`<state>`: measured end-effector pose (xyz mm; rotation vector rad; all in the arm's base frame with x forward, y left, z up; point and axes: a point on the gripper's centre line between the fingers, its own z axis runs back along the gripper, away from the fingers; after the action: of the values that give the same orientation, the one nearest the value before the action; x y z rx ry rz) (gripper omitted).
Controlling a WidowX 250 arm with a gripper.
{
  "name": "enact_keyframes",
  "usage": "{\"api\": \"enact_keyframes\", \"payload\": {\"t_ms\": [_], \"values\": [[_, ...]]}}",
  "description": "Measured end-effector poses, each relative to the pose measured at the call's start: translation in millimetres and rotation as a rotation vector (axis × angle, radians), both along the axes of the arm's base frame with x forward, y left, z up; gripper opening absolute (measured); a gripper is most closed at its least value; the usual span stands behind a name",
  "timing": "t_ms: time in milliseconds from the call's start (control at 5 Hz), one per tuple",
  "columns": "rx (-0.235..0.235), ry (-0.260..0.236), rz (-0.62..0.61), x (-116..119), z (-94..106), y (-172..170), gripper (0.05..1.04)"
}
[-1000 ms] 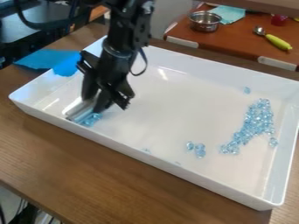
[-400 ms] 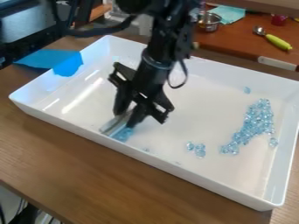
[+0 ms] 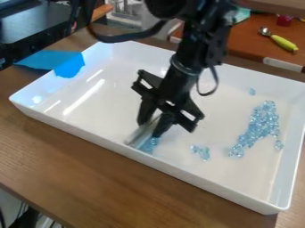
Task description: Sweep into pile
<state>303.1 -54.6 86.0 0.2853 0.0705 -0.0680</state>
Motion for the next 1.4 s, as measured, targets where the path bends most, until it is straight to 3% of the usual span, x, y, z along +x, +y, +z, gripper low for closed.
{"api": "enact_keyframes", "payload": {"t_ms": [1000,1200,1400], "values": [[-0.138,0.073,0.196,25,1.0,-62,0.351],[-0.170,0.108,0.244,29,3.4,-73,0.351],[-0.205,0.109,0.273,36,10.6,-82,0.351]]}}
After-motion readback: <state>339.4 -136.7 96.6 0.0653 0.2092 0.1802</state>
